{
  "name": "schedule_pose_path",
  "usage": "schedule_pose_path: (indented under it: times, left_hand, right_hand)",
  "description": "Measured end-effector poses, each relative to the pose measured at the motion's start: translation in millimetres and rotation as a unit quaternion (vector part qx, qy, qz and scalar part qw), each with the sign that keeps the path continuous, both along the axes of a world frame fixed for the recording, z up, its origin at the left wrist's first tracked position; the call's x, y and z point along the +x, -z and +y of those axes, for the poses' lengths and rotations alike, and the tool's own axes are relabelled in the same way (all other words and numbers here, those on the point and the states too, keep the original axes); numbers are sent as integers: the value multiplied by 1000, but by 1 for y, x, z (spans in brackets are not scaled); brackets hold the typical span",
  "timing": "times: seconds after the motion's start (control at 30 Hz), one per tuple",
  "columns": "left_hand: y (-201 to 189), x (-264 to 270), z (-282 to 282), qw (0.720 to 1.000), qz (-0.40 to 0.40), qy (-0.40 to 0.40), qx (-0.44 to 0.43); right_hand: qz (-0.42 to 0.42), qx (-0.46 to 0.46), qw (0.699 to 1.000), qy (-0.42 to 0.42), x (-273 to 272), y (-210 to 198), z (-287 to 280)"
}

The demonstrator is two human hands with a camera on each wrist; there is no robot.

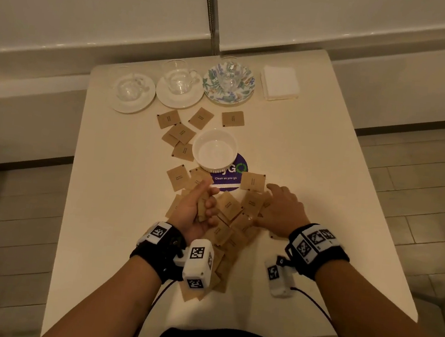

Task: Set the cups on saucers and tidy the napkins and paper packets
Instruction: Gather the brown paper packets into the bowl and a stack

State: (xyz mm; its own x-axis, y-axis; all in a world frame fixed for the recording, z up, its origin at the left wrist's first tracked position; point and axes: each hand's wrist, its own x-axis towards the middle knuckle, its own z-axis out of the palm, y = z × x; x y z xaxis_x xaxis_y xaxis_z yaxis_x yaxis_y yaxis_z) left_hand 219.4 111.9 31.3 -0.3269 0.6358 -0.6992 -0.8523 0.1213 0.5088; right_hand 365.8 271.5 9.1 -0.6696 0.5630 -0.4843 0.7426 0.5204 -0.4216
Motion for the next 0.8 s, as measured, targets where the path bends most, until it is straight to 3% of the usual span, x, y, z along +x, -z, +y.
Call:
schedule_pose_path:
  times: [0.07,0.23,0.4,0.47,0.57,0.7,0.8]
  left_hand:
    - [3,-3,-3,1000,19,13,-15]
    - [3,-5,-5,997,55,33,-38]
    - [7,0,-12,997,68,15,-23]
    - [10,1,-13,995,95,5,-18]
    - [12,-3,-13,993,107,-27,-31]
    - [13,-10,-10,996,49,-45,-60]
    - [10,-11,-10,998,65,-20,-12]
  right_hand:
    - [-24,42,999,-3,6,16,1]
    - [8,140,990,-26,-11,35,-8]
    - [-1,136,991,-17,-20,42,-8]
    - [19,88,996,0,-21,40,-8]
    - [118,-38,988,95,-25,28,-11]
    - [271,-181,929,177,-32,-3,-24]
    - [278,-314,888,186,-37,-22,-37]
